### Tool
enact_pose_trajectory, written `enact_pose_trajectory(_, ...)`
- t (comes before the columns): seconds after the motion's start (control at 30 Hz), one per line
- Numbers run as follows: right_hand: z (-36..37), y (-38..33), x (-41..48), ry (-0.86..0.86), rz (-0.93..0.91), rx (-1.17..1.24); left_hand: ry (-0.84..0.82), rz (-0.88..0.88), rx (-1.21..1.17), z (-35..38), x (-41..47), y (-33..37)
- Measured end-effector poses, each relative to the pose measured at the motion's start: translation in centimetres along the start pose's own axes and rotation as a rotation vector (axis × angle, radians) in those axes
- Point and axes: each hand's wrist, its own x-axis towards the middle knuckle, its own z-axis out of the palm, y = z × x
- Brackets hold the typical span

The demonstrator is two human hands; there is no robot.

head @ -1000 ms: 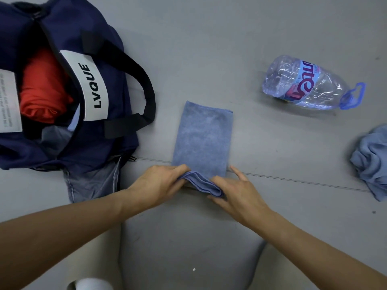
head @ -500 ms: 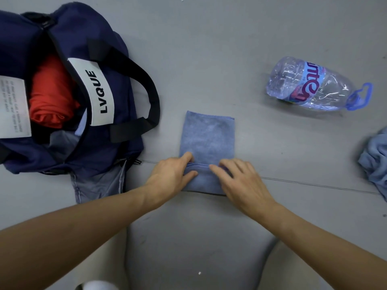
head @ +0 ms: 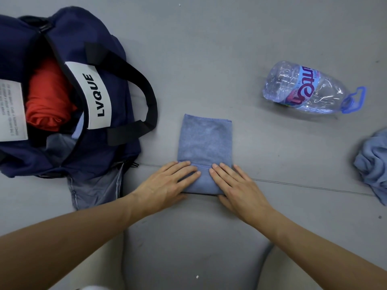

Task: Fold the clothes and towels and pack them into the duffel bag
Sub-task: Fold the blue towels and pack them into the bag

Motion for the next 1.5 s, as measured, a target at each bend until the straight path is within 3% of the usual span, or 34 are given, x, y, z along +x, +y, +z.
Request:
enact_pose_trajectory(0.2,-1.6,-0.1,0.5,0.083,0.149,0.299,0.132,-0.203,-0.259,-1.2,1.0,-0.3)
enact_pose_trajectory(0.33,-2.6,0.5,1.4,0.079,0.191,0.394,0.088,-0.476,-0.412,-3.6,2.9,-0.1)
enact_pose_trajectory(0.47,-3.3,0.9,2.3,0.179,0.271,0.454,0.054,-0.628,-0.551,-3.7,3.7,-0.2)
enact_pose_trajectory(0.7,-4.3,1.5,3.8,0.105,0.423,0.584,0.034,-0.816,-0.759,-3.7,4.2,-0.2)
enact_pose_trajectory(0.77,-4.5,1.5,3.9,0.159,0.389,0.541,0.045,-0.812,-0.704,-3.6,4.0,-0.1)
enact_pose_trajectory(0.9,-3.8,2.2,3.7,0.319,0.031,0.069,0.104,-0.694,-0.546,-2.9,3.4,-0.4)
enact_pose_trajectory(1.03,-2.4,2.8,3.2,0.036,0.018,-0.053,0.226,-0.276,-0.093,-2.6,3.0,-1.4)
enact_pose_trajectory(1.13,-2.4,2.9,3.6,-0.009,0.051,-0.035,0.267,-0.080,-0.022,-1.9,2.8,-1.7)
enact_pose_trajectory(1.27,-2.8,3.0,4.2,0.028,0.071,0.024,0.063,-0.182,-0.076,-1.5,2.7,-1.8)
enact_pose_trajectory(1.5,-4.3,3.0,4.6,0.054,0.071,0.122,0.152,-0.324,-0.278,-3.1,3.7,-1.5)
